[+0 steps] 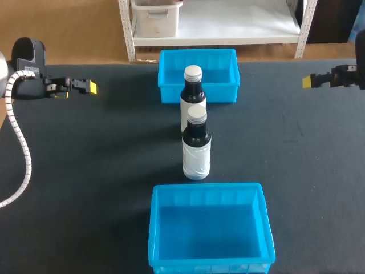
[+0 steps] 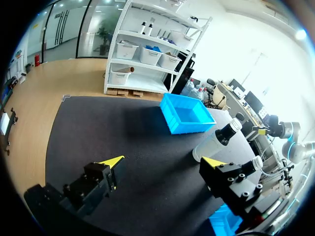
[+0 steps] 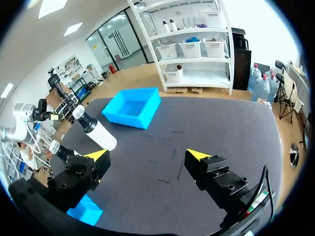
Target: Pick up the bottle, and place it in the far bin if it is heavy, or in the near bin if it is light.
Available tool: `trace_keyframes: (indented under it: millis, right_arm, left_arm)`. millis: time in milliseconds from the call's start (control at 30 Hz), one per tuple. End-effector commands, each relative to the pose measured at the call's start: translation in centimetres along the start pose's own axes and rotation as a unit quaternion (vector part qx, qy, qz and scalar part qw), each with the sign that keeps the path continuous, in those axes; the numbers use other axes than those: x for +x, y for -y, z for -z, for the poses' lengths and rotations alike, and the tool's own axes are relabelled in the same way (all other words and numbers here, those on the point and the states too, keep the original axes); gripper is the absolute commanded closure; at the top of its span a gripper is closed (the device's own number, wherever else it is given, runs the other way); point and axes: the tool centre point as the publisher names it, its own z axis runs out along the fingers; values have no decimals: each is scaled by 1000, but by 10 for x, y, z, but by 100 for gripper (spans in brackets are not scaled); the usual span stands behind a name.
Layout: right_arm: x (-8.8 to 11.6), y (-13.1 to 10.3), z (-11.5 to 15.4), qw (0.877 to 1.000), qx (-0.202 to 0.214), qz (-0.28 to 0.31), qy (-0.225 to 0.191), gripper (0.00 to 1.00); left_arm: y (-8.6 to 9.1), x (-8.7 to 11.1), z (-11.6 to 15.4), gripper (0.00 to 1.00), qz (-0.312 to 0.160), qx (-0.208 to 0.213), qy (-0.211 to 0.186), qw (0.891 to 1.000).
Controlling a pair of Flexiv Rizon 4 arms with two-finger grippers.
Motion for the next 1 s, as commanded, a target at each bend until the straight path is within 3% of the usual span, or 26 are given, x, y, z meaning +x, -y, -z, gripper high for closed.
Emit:
trace_keyframes:
  millis: [33,167,333,600,700,1000]
  right_arm:
    - [0,8,4,997,-78,4,4,0]
    - [-3,7,5,992,-124,15,16,0]
    - [-3,6,7,976,-207,50,42,0]
    - [-1,3,9,955,-272,116,37,0]
    - [1,1,10,953,-270,138,20,0]
    - [1,1,10,953,-270,138,20,0]
  left_arm:
    - [0,0,0,0,0,0,0,1000]
    - [0,0,0,0,0,0,0,1000]
    - [0,0,0,0,0,0,0,1000]
    - [0,0,0,0,0,0,0,1000]
    - [0,0,0,0,0,0,0,1000]
    - [0,0,0,0,0,0,0,1000]
